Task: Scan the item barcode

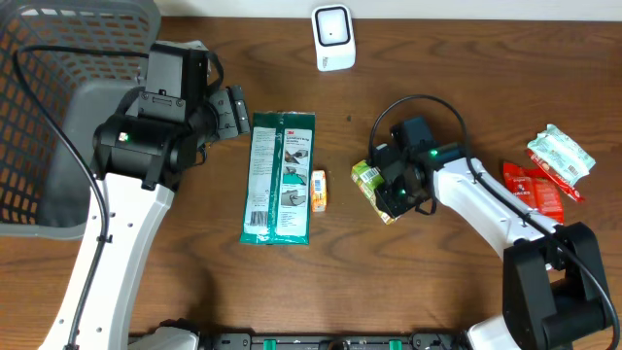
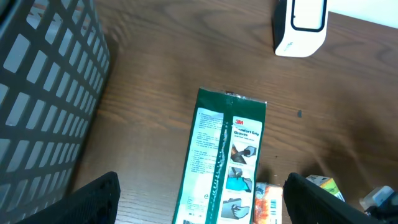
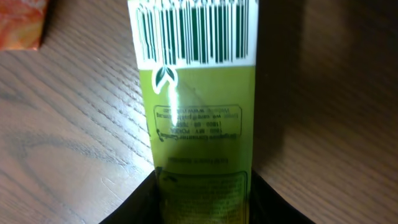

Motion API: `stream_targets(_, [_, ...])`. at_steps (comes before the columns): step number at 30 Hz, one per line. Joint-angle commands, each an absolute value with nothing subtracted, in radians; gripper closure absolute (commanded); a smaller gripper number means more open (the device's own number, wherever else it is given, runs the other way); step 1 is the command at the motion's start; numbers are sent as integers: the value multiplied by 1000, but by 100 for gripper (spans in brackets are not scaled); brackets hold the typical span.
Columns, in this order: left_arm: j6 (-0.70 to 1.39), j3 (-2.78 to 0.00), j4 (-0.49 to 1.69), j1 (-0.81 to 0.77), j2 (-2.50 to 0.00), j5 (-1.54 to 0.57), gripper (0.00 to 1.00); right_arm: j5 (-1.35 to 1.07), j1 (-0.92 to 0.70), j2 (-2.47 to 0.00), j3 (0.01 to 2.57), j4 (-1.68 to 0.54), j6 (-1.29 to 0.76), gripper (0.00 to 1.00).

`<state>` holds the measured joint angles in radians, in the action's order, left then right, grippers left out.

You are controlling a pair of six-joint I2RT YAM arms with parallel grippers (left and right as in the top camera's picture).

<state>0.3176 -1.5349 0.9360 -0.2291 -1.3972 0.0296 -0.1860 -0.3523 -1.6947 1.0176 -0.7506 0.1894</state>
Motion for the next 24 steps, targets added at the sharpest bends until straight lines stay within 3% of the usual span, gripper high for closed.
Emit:
stream_targets(1, [319,-1541,938,-224,-1401,35,16,-173,-362,-1700,997,-754,183,64])
stream_targets(5, [319,-1541,938,-224,-1401,35,15,-174,-362,-1700,997,-740,136,69])
stream_targets(8, [319,-1541,938,-224,-1401,35,16,-190,-362,-1700,997,-727,128,85])
stream_targets(11, [319,-1541,938,-224,-1401,35,15,-210,-360,-1700,1000,-725,123,94])
stream_targets(24, [319,-1541,938,-224,-1401,35,16,-372,-334,-1666,1039,-748,120,95])
